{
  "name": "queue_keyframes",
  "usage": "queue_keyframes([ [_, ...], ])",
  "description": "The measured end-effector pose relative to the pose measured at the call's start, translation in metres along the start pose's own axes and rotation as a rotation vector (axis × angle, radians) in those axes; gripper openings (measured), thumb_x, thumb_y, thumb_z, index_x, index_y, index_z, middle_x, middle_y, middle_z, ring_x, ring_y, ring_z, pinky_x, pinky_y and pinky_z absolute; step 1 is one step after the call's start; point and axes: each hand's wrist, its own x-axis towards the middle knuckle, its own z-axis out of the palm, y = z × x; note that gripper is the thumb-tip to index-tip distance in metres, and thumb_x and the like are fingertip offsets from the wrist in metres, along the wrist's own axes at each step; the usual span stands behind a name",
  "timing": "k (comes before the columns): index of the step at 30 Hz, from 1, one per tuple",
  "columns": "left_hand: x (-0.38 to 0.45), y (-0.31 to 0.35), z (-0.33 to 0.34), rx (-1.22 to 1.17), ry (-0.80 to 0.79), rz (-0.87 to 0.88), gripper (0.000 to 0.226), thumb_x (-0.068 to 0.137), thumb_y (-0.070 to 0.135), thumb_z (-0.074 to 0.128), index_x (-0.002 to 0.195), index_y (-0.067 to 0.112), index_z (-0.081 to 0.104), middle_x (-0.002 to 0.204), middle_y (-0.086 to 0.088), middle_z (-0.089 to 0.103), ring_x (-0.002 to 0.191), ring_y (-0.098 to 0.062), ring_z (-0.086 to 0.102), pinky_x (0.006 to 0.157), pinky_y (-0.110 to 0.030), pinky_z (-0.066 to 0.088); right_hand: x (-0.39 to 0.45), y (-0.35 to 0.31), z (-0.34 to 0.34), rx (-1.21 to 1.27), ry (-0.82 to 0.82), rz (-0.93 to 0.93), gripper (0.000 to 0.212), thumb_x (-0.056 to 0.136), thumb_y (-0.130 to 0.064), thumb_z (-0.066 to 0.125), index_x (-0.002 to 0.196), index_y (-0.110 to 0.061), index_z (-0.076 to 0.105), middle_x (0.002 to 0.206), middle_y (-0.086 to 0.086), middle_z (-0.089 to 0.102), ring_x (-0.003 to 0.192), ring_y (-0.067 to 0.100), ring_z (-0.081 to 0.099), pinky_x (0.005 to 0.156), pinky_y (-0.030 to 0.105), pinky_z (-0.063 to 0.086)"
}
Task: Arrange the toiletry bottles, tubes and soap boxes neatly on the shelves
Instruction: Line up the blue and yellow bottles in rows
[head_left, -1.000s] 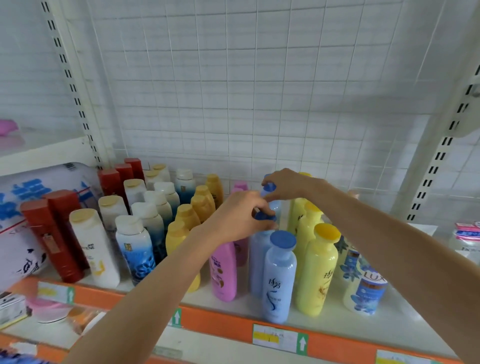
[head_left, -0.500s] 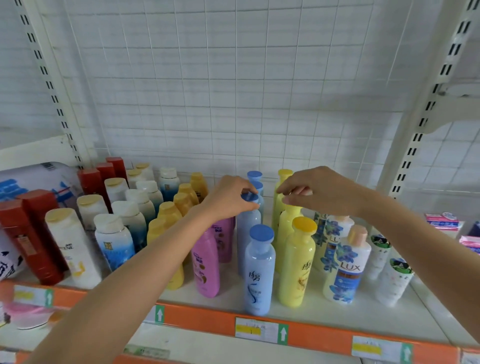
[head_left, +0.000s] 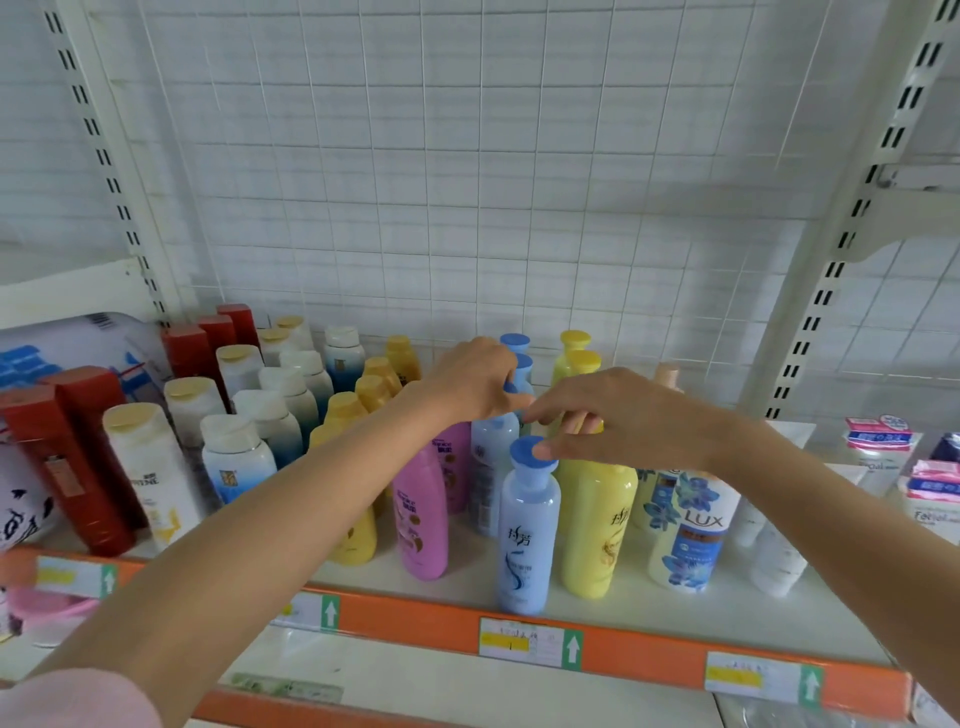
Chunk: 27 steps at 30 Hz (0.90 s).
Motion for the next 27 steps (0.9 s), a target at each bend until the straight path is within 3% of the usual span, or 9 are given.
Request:
queue_keyframes([
  [3,-0.001,-0.009,-0.003,-0.124,-0.075,0.077,0.031,0.082,0.039,0.062,0.104,0.017,0.062,0.100,0.003,0.060,0.092,-0.016,0.055,0.080,-0.031,0.046,0.000,-0.001,0.007,-0.027,-0.029,-0.017,0.035,0.084,-0.035,0.064,0.117,-0.026,0.061,0.105,-0.002,0.064,0.089,0.008,0.059,0.085,0.026,0.047],
  [5,-0.002,-0.015,-0.008,-0.191,-0.159,0.092,0.034,0.081,0.033,0.066,0.113,0.021,0.059,0.099,0.009,0.052,0.093,-0.012,0.051,0.076,-0.024,0.040,-0.001,-0.002,0.010,-0.058,-0.022,-0.020,0.033,0.084,-0.034,0.063,0.115,-0.024,0.063,0.101,0.000,0.065,0.087,0.010,0.060,0.083,0.028,0.048],
  [9,0.000,-0.021,-0.002,-0.256,-0.077,0.031,0.023,0.077,0.036,0.069,0.084,0.015,0.063,0.061,0.006,0.042,0.058,-0.011,0.041,0.053,-0.022,0.028,-0.004,-0.004,0.015,-0.165,0.001,-0.022,0.028,0.087,-0.035,0.058,0.109,-0.018,0.063,0.093,-0.005,0.059,0.086,0.012,0.055,0.082,0.030,0.046],
  [12,0.002,-0.011,0.007,-0.118,0.055,-0.061,0.051,0.078,0.049,0.063,0.054,0.011,0.038,0.049,0.002,0.032,0.047,-0.012,0.029,0.048,-0.025,0.022,-0.006,-0.005,0.018,-0.203,0.022,-0.022,0.028,0.088,-0.034,0.055,0.104,-0.013,0.063,0.093,-0.001,0.059,0.086,0.016,0.055,0.081,0.032,0.044],
  [14,0.002,-0.005,0.008,-0.018,0.072,-0.043,0.050,0.081,0.054,0.058,0.060,0.010,0.047,0.058,0.000,0.046,0.054,-0.014,0.042,0.050,-0.026,0.030,-0.008,-0.005,0.018,-0.219,0.039,-0.023,0.028,0.088,-0.036,0.054,0.104,-0.015,0.063,0.092,-0.003,0.058,0.087,0.015,0.054,0.081,0.031,0.044],
  [16,0.002,-0.006,0.004,-0.087,-0.022,0.033,0.038,0.081,0.048,0.060,0.094,0.012,0.063,0.089,-0.002,0.062,0.081,-0.018,0.056,0.069,-0.030,0.045,-0.011,-0.005,0.018,-0.227,0.050,-0.022,0.028,0.089,-0.037,0.053,0.109,-0.019,0.062,0.089,-0.007,0.053,0.087,0.013,0.052,0.081,0.029,0.043],
  [18,-0.001,-0.011,-0.005,-0.223,-0.149,0.085,0.035,0.082,0.036,0.064,0.112,0.019,0.060,0.103,0.001,0.060,0.092,-0.014,0.057,0.079,-0.029,0.046,-0.015,-0.005,0.018,-0.241,0.060,-0.025,0.031,0.090,-0.038,0.051,0.114,-0.022,0.060,0.090,-0.008,0.052,0.085,0.010,0.048,0.081,0.026,0.042],
  [23,0.000,-0.016,-0.016,-0.192,-0.211,0.099,0.030,0.085,0.034,0.063,0.111,0.019,0.062,0.078,0.006,0.048,0.067,-0.006,0.046,0.058,-0.018,0.033,-0.020,-0.004,0.019,-0.261,0.089,-0.031,0.034,0.091,-0.041,0.049,0.118,-0.022,0.058,0.094,-0.002,0.056,0.084,0.011,0.047,0.081,0.027,0.041],
  [27,0.004,-0.010,-0.003,-0.070,-0.112,0.016,0.044,0.087,0.049,0.055,0.082,0.005,0.056,0.061,-0.002,0.043,0.050,-0.012,0.041,0.050,-0.025,0.030,-0.021,-0.006,0.021,-0.267,0.106,-0.036,0.034,0.091,-0.041,0.049,0.120,-0.024,0.057,0.096,-0.003,0.056,0.082,0.008,0.042,0.080,0.023,0.037],
])
